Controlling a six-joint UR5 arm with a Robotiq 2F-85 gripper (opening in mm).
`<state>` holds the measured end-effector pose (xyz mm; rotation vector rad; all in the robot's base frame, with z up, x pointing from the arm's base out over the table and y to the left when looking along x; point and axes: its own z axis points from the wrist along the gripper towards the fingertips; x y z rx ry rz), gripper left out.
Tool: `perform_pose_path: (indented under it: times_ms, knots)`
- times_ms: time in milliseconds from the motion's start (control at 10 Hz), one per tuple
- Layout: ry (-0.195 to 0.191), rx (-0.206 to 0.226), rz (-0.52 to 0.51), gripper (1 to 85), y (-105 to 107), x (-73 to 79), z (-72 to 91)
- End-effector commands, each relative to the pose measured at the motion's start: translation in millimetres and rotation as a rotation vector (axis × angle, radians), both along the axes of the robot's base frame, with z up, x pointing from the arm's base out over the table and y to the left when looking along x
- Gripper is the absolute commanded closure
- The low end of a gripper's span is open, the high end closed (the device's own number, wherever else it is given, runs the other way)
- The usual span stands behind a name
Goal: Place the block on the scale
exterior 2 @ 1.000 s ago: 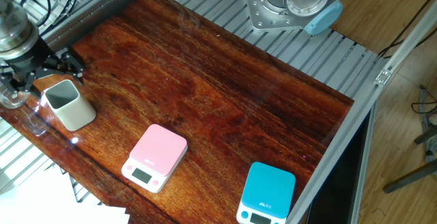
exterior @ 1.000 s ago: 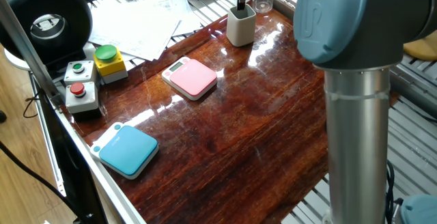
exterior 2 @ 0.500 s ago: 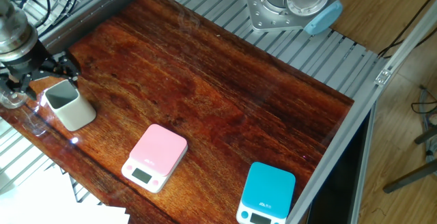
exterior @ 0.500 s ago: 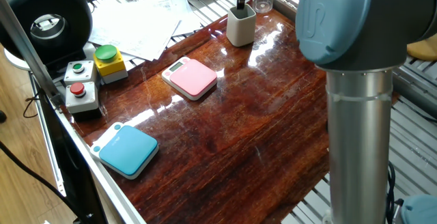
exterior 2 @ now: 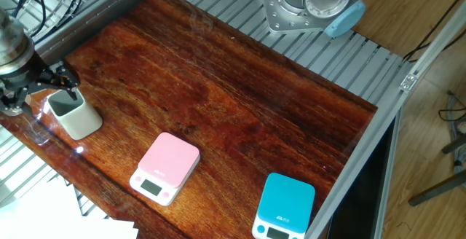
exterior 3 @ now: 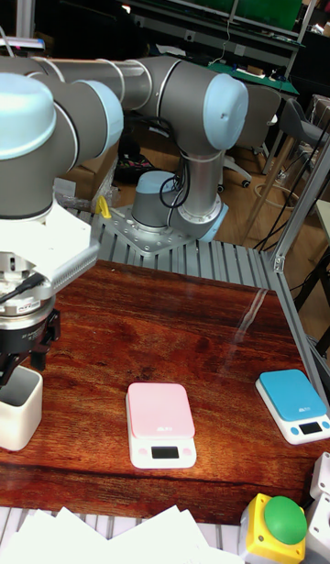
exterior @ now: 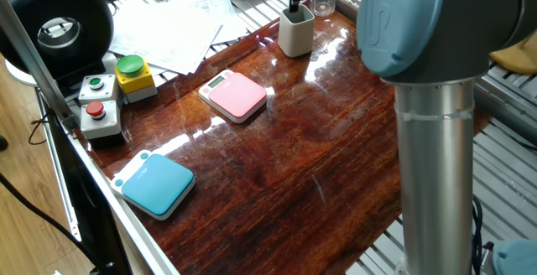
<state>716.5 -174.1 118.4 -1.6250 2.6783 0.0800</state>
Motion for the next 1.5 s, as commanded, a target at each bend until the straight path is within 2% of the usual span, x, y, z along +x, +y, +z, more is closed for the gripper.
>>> perform_pose_path:
  times_ms: [0, 400, 900, 1400]
  knots:
    - [-0.002, 0.011, 0.013, 1.0, -3, -1.6, -7.7]
    - [-0.002, 0.021, 0.044, 0.7, -4, -10.6, -15.4]
    - [0.008, 0.038, 0.045, 0.7, -2, -29.1, -23.6]
    - [0.000, 0.039, 0.052, 0.7, -2, -26.5, -27.1]
